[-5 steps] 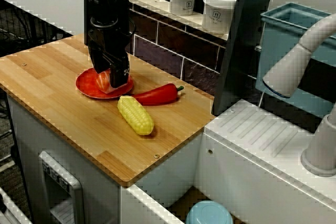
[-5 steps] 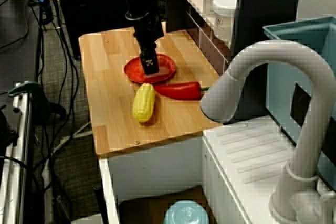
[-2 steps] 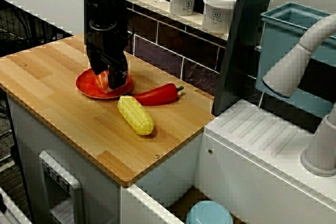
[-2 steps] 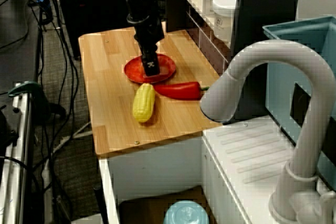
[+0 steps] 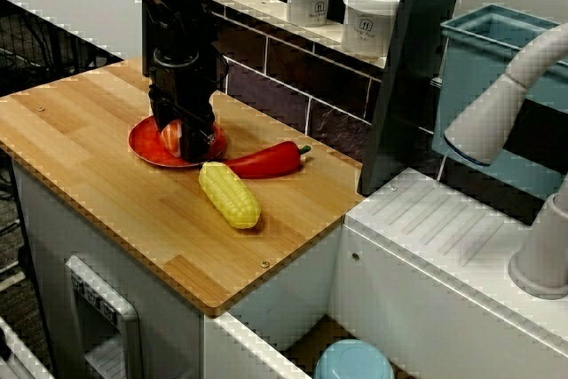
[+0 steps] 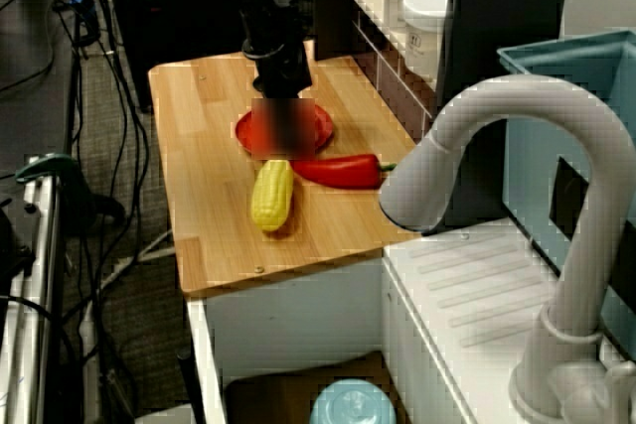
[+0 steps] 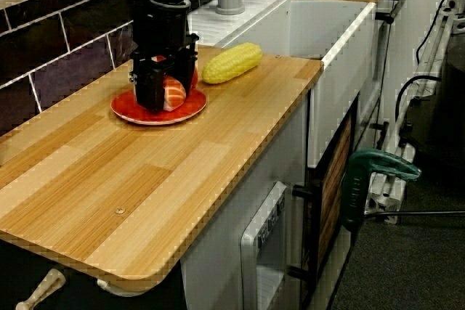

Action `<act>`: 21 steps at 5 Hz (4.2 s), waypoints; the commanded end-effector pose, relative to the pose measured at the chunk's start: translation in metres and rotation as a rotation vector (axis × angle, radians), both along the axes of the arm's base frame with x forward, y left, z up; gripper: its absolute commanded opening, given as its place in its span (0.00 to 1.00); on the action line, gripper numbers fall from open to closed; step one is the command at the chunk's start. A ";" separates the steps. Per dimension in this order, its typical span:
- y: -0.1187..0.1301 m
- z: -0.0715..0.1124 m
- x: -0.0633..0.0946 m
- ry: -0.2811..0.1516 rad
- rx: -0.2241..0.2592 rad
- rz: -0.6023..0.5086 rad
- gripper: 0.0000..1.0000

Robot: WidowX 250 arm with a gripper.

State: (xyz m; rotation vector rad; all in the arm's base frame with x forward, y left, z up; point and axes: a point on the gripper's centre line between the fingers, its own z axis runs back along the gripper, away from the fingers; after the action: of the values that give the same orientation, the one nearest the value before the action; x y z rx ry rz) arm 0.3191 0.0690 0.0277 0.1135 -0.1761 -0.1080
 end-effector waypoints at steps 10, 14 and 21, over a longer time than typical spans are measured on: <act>0.168 0.033 -0.053 0.013 0.022 0.217 0.00; 0.153 0.028 -0.043 0.039 0.008 0.195 1.00; 0.025 0.091 -0.004 -0.161 -0.065 -0.037 1.00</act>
State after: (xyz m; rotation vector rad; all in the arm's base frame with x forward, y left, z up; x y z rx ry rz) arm 0.3249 0.0947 0.0974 0.0237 -0.2724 -0.1247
